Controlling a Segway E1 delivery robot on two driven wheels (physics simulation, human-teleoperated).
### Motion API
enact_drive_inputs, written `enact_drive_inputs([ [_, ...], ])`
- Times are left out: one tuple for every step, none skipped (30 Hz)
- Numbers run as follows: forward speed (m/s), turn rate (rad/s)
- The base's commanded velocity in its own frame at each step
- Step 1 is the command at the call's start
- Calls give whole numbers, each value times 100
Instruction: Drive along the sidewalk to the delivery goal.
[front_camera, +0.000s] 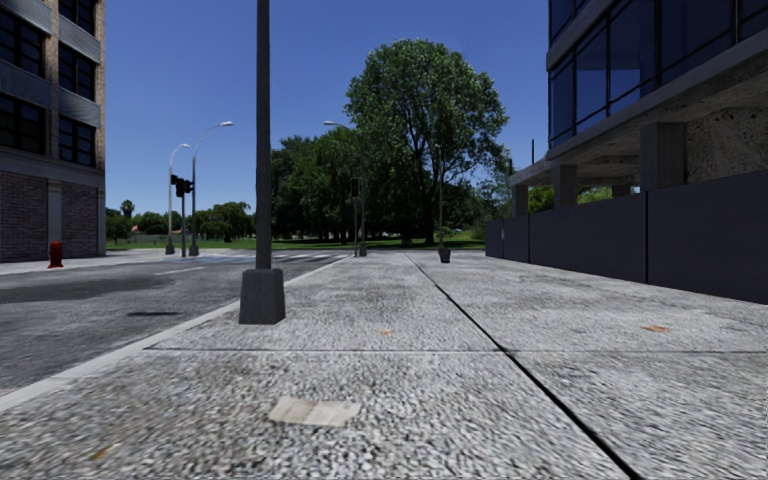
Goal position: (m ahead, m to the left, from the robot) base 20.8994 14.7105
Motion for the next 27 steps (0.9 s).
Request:
enact_drive_inputs([
  [200, 0],
  [200, 0],
  [200, 0],
  [200, 0],
  [200, 0],
  [200, 0],
  [200, 0],
  [200, 0],
  [200, -2],
  [200, -4],
  [200, -6],
  [200, -6],
  [200, -6],
  [200, -7],
  [200, -8],
  [200, -8],
  [200, -8],
  [200, 0],
  [200, 0],
  [200, 0],
  [200, 0],
  [200, 0],
  [200, 0],
  [200, 0],
  [200, 0],
  [200, 0],
  [200, 0],
])
